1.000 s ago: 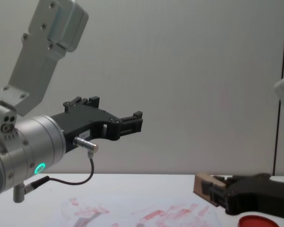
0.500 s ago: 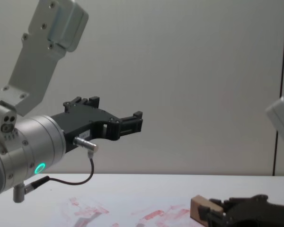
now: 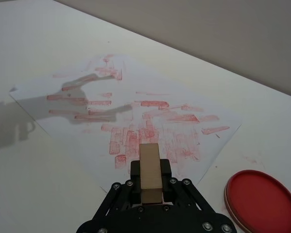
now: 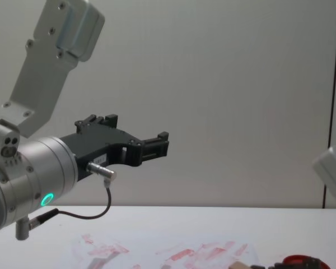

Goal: Use the one hand to pick up the stamp and affix it onto the A4 paper.

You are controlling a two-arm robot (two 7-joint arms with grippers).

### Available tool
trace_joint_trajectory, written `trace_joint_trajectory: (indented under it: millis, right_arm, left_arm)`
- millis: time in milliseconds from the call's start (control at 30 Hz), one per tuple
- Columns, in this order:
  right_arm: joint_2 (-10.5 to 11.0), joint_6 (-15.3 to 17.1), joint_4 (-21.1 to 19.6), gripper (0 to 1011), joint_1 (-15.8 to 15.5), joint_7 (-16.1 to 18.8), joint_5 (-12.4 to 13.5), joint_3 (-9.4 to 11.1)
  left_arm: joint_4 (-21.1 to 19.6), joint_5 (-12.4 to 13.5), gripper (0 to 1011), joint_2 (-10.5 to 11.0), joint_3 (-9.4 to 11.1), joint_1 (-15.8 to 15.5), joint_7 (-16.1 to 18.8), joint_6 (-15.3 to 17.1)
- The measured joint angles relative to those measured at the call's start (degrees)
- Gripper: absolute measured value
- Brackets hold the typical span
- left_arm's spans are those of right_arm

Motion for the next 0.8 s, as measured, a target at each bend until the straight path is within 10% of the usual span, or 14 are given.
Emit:
trace_joint_trajectory:
  millis: [800]
  right_arm:
    - [0.58,-0.14,0.47,216,-0.77,0.05,-0.40,-0.40]
  left_arm:
    - [0.00,0.00,1002,0.00,0.00,0.00,0.00,0.00]
